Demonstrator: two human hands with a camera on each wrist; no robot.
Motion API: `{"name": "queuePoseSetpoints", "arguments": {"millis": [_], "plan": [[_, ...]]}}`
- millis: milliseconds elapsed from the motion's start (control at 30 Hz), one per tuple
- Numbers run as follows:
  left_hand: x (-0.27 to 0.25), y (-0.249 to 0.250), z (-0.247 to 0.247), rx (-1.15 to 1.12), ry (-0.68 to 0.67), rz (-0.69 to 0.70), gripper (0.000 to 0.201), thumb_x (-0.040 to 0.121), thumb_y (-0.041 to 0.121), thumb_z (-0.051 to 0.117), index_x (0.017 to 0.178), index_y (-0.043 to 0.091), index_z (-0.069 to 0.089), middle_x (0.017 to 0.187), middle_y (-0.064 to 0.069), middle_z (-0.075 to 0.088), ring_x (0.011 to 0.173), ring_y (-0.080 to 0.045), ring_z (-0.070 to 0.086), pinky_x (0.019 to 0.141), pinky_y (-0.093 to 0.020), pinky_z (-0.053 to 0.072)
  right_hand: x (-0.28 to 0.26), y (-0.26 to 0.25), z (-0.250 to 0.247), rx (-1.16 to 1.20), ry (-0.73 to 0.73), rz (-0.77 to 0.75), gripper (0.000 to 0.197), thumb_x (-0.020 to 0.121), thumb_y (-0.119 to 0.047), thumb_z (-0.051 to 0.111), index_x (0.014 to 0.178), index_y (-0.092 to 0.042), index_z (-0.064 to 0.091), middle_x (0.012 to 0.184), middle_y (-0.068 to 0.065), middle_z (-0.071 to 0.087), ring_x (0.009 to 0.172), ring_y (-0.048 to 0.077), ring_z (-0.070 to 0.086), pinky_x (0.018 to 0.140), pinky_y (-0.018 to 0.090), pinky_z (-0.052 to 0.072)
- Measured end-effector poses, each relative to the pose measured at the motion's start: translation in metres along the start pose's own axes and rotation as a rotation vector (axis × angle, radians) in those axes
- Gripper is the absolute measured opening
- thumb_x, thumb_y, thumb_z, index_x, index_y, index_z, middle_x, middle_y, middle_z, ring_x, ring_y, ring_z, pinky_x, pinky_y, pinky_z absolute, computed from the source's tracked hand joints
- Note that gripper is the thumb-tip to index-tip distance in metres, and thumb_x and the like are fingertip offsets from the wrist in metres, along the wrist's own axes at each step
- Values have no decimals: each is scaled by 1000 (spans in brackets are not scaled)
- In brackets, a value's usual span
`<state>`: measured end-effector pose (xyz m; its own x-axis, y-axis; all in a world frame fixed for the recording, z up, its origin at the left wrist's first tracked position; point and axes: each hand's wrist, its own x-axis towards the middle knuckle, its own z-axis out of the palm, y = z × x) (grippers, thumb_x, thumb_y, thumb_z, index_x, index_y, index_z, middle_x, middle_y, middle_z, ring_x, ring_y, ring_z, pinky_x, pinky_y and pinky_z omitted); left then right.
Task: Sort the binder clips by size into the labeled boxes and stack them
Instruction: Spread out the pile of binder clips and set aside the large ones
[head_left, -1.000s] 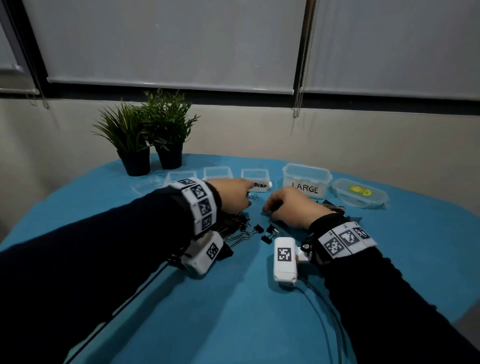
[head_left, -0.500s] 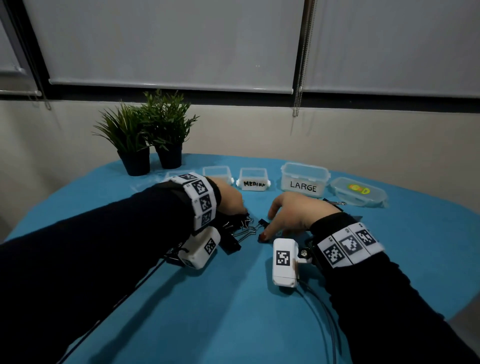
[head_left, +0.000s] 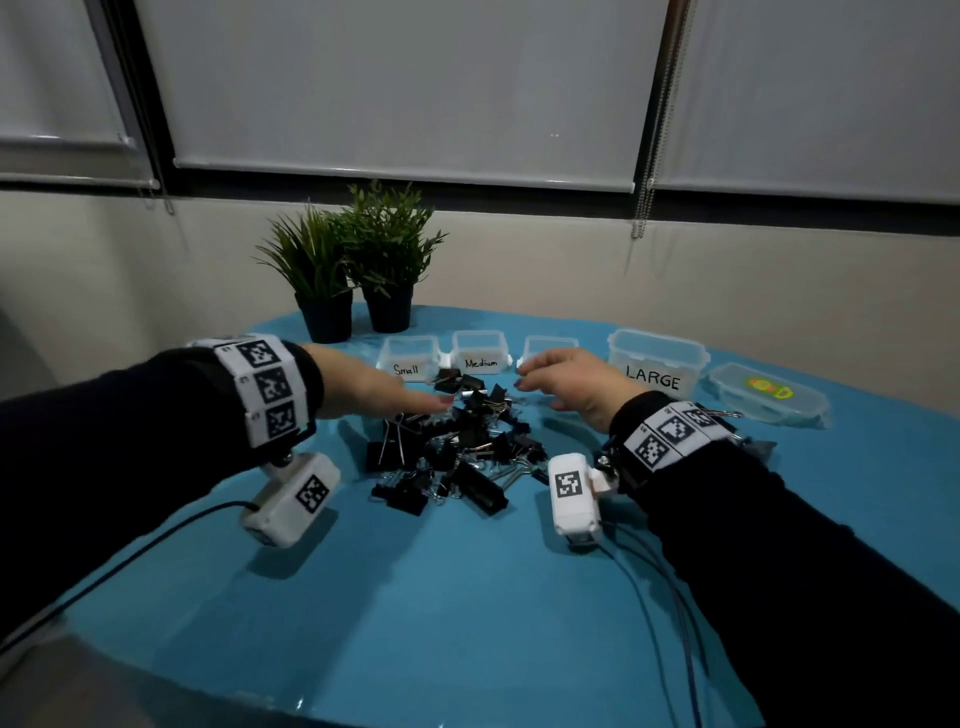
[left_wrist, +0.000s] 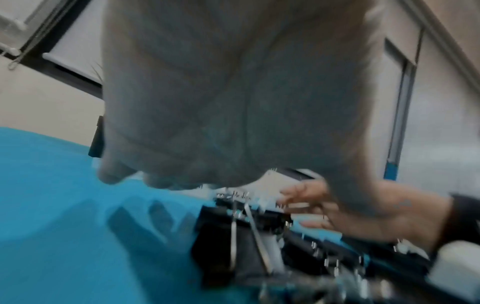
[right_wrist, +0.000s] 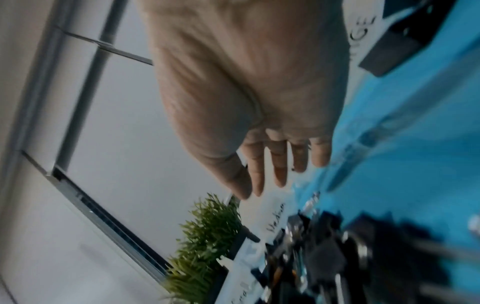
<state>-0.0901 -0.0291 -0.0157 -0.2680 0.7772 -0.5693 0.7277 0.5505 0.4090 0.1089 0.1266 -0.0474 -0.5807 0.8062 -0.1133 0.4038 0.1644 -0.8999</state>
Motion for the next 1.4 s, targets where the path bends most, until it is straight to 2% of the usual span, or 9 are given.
{"name": "queuePoseSetpoints", "arguments": {"millis": [100, 233, 433, 633, 967, 1067, 1200, 1267, 1400], "plan": [[-5, -14, 12, 186, -40, 3, 161, 38, 90, 73, 152, 40, -28, 168, -3, -17, 154, -26, -12, 124, -52, -1, 20, -5, 21, 99, -1, 7, 19, 95, -10, 59, 106, -18, 73, 117, 5, 64, 98, 19, 53, 79, 32, 49], [3, -21, 23, 270, 71, 115, 162, 44, 74, 87, 149, 42, -32, 165, -3, -25, 152, -26, -23, 123, -57, -3, 34, -20, 46, -84, -84, -120, 30, 102, -12, 51, 128, -12, 65, 126, 0, 62, 103, 11, 56, 84, 16, 43], [17, -23, 23, 159, 74, 168, 167, 36, 71, 92, 151, 43, -26, 169, -3, -6, 155, -20, -1, 126, -47, 13, 43, -31, 64, -437, -248, -148, 40, 103, -23, 52, 142, -20, 56, 146, 4, 54, 131, 23, 52, 115, 33, 36], [19, -23, 25, 13, 22, 249, 157, 56, 41, 97, 155, 33, -23, 161, 4, 29, 144, -14, 32, 119, -33, 31, 45, -35, 67, -484, -325, -158, 41, 102, -20, 52, 143, -21, 56, 146, 6, 55, 131, 24, 53, 115, 36, 38], [8, -5, 49, 115, 14, 326, 154, 48, 71, 89, 156, 40, -17, 157, 15, 32, 141, -11, 36, 120, -37, 33, 15, -9, 39, -67, -452, -60, 29, 101, -9, 52, 125, -11, 68, 123, 19, 69, 105, 30, 67, 102, 44, 52], [4, 0, 51, 169, 35, 375, 143, 51, 73, 86, 157, 43, -5, 155, 15, 38, 138, -9, 40, 119, -37, 33, 4, -5, 26, -99, -434, -96, 28, 98, -8, 55, 122, -9, 70, 123, 18, 70, 113, 32, 67, 102, 41, 52], [-7, 7, 38, 307, 183, 346, 114, 57, 79, 76, 153, 41, 28, 156, 13, 36, 141, -13, 37, 120, -39, 30, -17, -11, 4, -195, -294, -199, 28, 95, -8, 64, 123, -10, 71, 119, 1, 72, 99, 0, 64, 67, -1, 41], [-14, 11, 31, 293, 307, 365, 87, 62, 76, 75, 138, 44, 50, 147, 13, 43, 136, -14, 42, 114, -37, 35, -22, -13, -6, -207, -253, -234, 28, 92, -9, 70, 119, -10, 72, 112, 0, 73, 90, -5, 62, 57, -3, 37], [-26, 20, 31, 173, 369, 561, 48, 58, 60, 88, 100, 43, 71, 116, 19, 58, 115, -2, 53, 100, -32, 45, -24, -7, -16, -250, -227, -265, 24, 83, -19, 80, 107, -19, 76, 106, -1, 76, 92, 4, 66, 73, 11, 43]]}}
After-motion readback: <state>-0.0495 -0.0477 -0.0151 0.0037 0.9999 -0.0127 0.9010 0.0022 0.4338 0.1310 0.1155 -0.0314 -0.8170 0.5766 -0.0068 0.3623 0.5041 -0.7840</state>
